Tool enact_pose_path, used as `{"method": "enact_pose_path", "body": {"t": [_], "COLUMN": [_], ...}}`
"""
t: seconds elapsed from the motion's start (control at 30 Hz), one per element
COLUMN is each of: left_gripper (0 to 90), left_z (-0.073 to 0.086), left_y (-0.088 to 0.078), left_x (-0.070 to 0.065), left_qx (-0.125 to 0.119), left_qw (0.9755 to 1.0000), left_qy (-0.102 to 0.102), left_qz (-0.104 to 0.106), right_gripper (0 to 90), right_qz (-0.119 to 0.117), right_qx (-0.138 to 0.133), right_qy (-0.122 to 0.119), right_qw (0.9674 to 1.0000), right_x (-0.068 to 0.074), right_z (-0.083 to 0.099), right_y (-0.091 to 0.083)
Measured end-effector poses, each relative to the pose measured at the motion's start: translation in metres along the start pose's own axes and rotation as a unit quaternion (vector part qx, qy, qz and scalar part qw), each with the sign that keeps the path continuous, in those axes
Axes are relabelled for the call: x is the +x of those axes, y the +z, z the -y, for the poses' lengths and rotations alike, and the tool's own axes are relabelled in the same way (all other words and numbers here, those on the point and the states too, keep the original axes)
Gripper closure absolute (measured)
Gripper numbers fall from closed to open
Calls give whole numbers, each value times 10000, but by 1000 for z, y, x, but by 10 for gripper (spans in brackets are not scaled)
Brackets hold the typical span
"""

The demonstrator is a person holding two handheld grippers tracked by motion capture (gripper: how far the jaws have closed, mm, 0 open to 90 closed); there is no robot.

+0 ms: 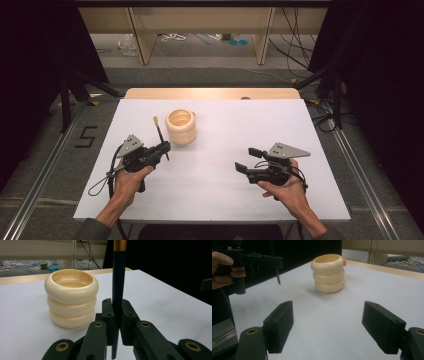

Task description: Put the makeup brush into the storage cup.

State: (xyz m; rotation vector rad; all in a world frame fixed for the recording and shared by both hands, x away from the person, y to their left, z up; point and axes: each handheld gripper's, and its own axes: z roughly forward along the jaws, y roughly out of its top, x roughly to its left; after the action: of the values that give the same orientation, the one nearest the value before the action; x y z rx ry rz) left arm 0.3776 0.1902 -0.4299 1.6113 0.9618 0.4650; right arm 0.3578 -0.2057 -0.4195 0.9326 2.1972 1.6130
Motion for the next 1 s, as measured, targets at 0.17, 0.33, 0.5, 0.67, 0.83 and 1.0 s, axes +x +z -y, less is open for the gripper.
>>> {"method": "enact_pose_path", "body": {"t": [0.17,0.33,0.5,0.67,0.83,1.0], "left_gripper": [838,837,837,837,838,837], "left_z": [-5,-8,-15,-20,-28,-37], "left_y": [1,4,9,13,17,21], "left_x": [3,8,11,15,20,25], "left_qx": [-81,-92,-130,-150,-188,-232], "left_qw": [10000,9999,9998,9997,9995,9992], "left_qy": [-39,-51,-72,-89,-82,-88], "left_qz": [-25,-71,-121,-175,-243,-304], "right_gripper": [245,213,187,189,197,204], "right_qz": [67,201,302,324,295,310], "right_qx": [-1,8,-24,-21,43,47], "right_qy": [-27,29,103,100,63,125], "right_qw": [10000,9998,9995,9994,9995,9994], "right_x": [-1,-1,-1,1,0,0], "right_z": [4,9,13,17,18,19], "right_y": [-6,-11,-15,-17,-17,-16]}}
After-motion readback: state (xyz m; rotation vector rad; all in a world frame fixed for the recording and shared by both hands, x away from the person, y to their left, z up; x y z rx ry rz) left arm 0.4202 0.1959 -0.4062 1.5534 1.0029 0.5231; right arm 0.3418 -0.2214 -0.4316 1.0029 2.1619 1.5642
